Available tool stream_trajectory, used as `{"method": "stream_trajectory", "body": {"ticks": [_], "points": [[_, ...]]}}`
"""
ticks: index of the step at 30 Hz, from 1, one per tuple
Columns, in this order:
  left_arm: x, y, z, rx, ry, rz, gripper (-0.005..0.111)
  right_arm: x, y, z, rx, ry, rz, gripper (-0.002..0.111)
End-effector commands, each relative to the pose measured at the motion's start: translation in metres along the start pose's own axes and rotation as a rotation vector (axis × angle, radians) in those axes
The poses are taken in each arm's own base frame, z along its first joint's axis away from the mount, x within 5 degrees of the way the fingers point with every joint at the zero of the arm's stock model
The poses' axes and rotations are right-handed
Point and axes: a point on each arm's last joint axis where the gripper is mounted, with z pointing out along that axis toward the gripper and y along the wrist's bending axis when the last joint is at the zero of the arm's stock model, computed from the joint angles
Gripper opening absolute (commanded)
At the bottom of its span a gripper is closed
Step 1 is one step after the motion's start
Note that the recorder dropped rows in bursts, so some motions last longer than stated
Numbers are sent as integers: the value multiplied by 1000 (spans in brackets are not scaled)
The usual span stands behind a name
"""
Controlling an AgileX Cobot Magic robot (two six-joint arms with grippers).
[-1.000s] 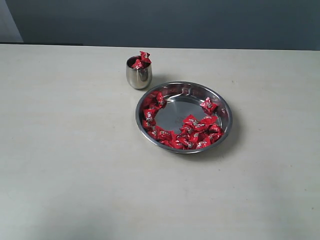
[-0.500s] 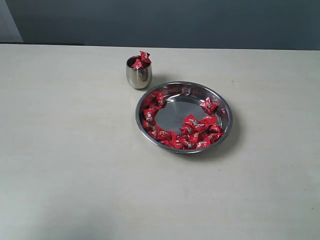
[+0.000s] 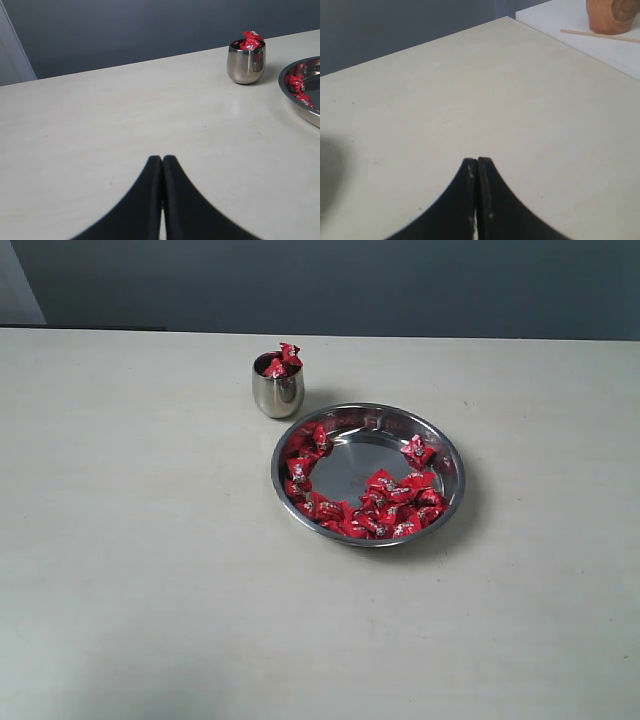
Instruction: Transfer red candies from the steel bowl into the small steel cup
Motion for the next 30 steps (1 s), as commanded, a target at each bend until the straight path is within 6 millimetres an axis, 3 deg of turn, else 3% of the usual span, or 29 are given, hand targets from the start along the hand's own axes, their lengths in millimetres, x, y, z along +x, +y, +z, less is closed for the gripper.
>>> {"method": "stream_trajectory", "body": {"ticks": [1,9,17,20,24,30], "points": [[-1,-1,0,10,-13,-4,0,-1,3,0,-62,-22,-22,-1],[-1,-1,0,10,-13,-4,0,2,10,-1,-194,4,-130,-1],[-1,-1,0,10,-13,-4,0,2,11,-1,-205,16,-97,-1],[-1,-1,0,10,-13,-4,0,2,14,-2,-240,24,-20,-1],[-1,-1,0,10,-13,-4,0,5,25,-5,-357,104,271,-1],[-1,-1,0,10,-13,-4,0,3,29,-7,-402,115,368,-1]]}}
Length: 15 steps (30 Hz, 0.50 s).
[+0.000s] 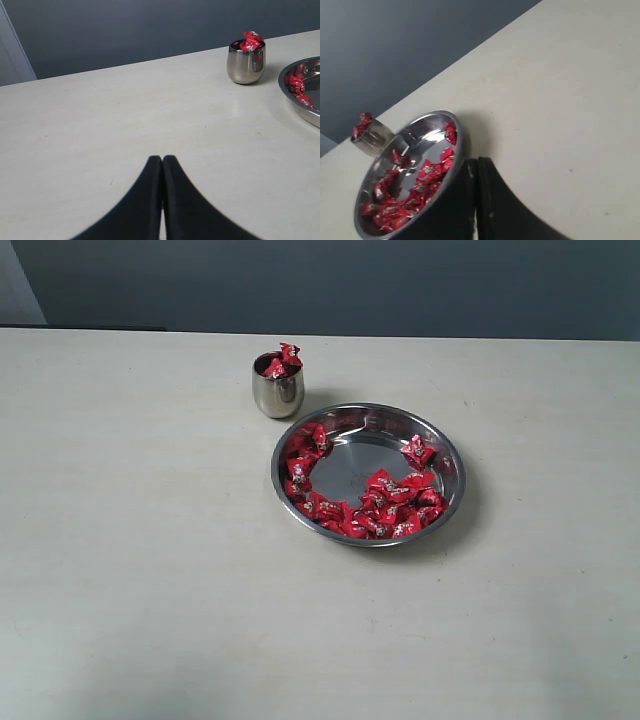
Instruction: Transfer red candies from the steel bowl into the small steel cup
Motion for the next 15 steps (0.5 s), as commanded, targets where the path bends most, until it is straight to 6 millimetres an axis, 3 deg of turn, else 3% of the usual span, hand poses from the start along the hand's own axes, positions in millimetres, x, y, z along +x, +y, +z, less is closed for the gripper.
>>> {"method": "stream_trajectory", "body": {"ticks": [1,15], "points": [[-1,-1,0,10,-13,-4,0,1,1,0,-24,0,44,-1],[-1,-1,0,10,-13,-4,0,0,1,0,-16,-12,25,-1]]}}
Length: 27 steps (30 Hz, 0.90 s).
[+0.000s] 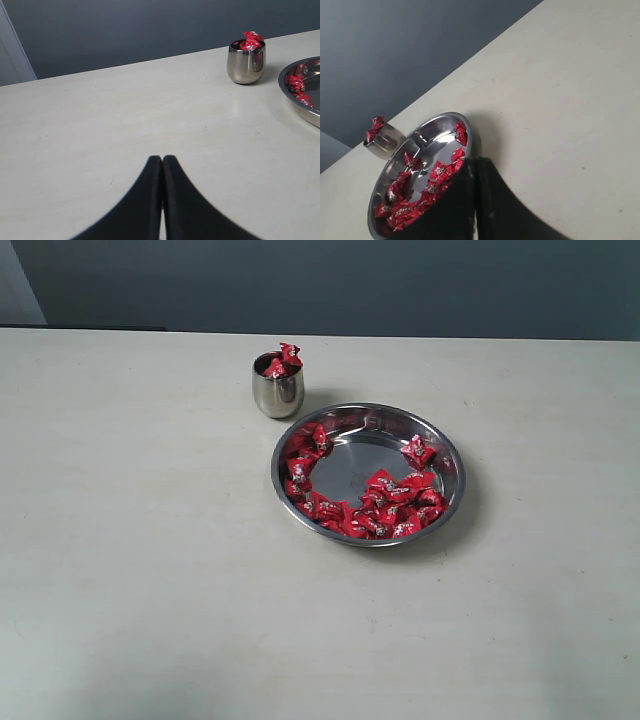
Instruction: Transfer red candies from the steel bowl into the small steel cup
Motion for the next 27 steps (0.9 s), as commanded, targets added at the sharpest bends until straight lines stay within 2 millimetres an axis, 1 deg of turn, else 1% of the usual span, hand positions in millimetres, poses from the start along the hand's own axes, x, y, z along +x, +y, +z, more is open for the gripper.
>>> {"method": "stream_trajectory", "body": {"ticks": [1,4,7,27], "points": [[-1,-1,0,10,-13,-4,0,-1,-3,0,27,-20,-68,-1],[-1,-1,0,10,-13,-4,0,-2,-11,0,113,-17,-277,-1],[-1,-1,0,10,-13,-4,0,-4,-14,-1,152,-32,-357,-1],[-1,-1,0,10,-13,-4,0,-5,-14,-1,151,-45,-358,-1]]}}
